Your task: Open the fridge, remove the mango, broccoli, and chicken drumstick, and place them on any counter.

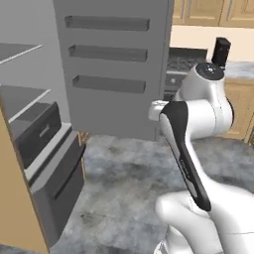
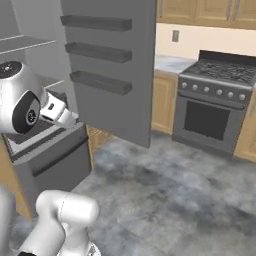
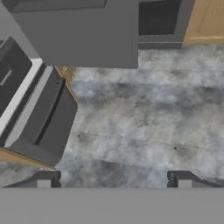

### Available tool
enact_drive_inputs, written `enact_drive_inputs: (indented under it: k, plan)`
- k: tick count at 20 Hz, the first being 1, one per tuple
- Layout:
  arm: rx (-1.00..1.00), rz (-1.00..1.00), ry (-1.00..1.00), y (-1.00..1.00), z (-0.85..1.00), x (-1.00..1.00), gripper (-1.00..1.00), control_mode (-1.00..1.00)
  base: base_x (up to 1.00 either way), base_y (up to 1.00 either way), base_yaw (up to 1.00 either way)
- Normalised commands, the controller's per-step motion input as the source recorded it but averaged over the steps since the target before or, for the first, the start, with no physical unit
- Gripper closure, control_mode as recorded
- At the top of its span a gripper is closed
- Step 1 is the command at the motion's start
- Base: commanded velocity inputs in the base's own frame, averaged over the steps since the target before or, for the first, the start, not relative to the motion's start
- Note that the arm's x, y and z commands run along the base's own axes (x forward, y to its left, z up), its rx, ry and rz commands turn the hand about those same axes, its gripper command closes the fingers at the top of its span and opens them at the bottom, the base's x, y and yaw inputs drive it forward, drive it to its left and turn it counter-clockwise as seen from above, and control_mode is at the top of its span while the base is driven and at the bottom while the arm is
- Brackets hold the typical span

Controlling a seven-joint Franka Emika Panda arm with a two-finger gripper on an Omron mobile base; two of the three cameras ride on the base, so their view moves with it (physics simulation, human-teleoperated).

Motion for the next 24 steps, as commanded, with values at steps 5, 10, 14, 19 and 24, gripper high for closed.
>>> enact_drive_inputs:
  k: [5,10,14,19,24]
  plan:
    - [0.00,0.00,0.00,0.00,0.00,0.00,-1.00,1.00,0.48,0.15,0.71]
    - [0.00,0.00,0.00,0.00,0.00,0.00,-1.00,1.00,0.66,-0.17,0.65]
    - [0.00,0.00,0.00,0.00,0.00,0.00,-1.00,1.00,0.86,-0.49,0.59]
    - [0.00,0.00,0.00,0.00,0.00,0.00,-1.00,1.00,0.92,-0.55,0.57]
    - [0.00,0.00,0.00,0.00,0.00,0.00,-1.00,1.00,0.84,-0.37,0.57]
